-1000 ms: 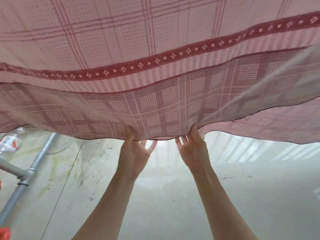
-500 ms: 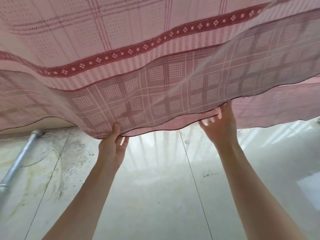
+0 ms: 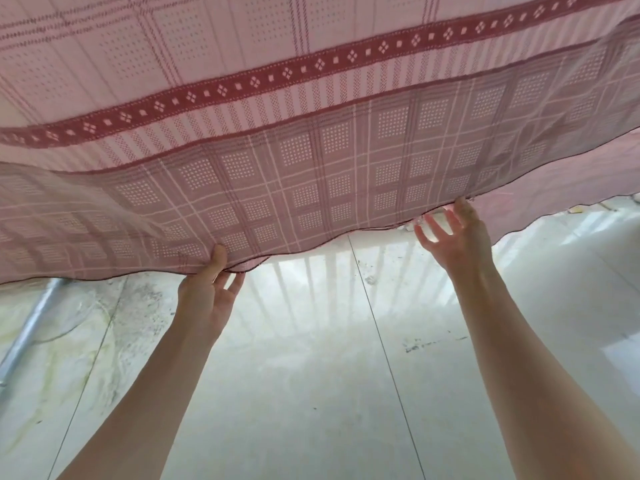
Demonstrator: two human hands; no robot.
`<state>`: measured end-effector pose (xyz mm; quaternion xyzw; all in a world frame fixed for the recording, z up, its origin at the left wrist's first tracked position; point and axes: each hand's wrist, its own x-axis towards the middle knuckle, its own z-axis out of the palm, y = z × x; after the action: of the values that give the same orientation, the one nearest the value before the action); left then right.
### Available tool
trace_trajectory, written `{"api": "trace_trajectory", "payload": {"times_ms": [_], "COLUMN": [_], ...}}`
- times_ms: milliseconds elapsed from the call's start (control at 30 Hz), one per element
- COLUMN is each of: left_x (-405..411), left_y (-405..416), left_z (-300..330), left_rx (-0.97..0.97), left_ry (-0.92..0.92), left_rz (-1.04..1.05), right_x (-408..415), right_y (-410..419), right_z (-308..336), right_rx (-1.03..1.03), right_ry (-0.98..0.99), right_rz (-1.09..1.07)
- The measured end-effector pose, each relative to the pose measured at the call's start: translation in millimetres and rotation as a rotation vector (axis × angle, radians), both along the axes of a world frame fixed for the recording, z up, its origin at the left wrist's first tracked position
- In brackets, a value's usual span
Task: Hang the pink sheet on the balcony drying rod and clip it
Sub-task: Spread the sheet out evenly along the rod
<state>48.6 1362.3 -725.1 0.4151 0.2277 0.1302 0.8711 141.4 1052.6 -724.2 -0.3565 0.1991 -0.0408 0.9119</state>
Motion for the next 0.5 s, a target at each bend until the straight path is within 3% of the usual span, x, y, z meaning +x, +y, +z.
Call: {"api": "trace_trajectory", "payload": {"times_ms": [500], "left_x": [2], "left_y": [14], "left_z": [0], "left_rx": [-0.050], "left_ry": [0.046], "left_rz": [0.129], "right_x": [-6], "right_y": [31], "right_z": [-39], "right_rx": [0.110], "right_ry": [0.085], "right_rz": [0.036]}}
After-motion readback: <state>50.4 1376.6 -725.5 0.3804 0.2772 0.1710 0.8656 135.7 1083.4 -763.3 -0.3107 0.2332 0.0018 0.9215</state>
